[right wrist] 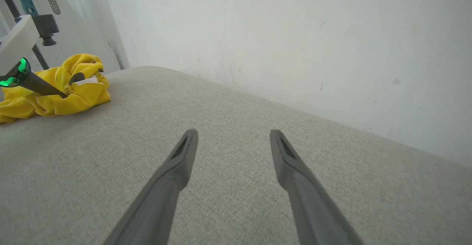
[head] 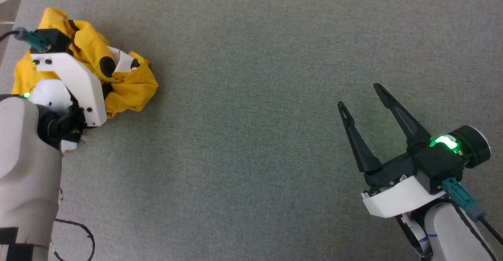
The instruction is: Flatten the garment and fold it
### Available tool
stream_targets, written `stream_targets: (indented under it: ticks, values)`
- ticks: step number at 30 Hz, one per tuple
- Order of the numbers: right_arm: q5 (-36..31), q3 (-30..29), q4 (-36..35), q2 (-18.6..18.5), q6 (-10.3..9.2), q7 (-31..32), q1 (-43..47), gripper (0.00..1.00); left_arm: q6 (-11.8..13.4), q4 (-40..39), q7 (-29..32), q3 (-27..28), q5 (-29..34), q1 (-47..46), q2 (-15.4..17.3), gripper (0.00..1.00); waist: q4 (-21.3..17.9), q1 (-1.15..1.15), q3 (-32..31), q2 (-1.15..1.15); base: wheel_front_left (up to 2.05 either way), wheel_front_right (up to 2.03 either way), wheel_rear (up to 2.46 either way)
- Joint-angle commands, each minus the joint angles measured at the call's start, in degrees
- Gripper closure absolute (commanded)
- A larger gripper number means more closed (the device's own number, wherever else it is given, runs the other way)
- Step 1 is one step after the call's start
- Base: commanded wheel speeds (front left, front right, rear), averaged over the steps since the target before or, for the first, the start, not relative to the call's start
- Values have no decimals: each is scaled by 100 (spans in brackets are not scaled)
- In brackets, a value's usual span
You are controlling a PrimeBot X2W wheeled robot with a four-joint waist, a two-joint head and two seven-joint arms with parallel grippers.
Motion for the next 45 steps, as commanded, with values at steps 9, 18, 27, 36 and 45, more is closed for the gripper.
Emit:
stream_targets:
  ticks: [9,18,27,36,45]
  values:
    - [74,-244,498,168,30,-246,99,0,248,-730,-1587,693,-185,6,15,100,0,0,-900,0,0,0,0]
    - [45,-550,862,383,30,-427,306,0,335,-1894,-2668,726,111,-203,-74,100,-227,0,-1695,0,0,0,0]
    - [-44,-852,1035,551,30,-507,411,0,239,-2708,-2987,-30,308,-98,-693,100,-873,0,-2042,0,0,0,0]
    - [-102,-1217,972,651,30,-362,433,0,160,-2426,-3250,-1130,534,485,-1488,100,-1799,0,-1983,0,0,0,0]
    - [34,-1257,921,711,30,-193,509,0,177,-1018,-3707,-2306,1227,1302,-1847,100,-2605,0,-1682,0,0,0,0]
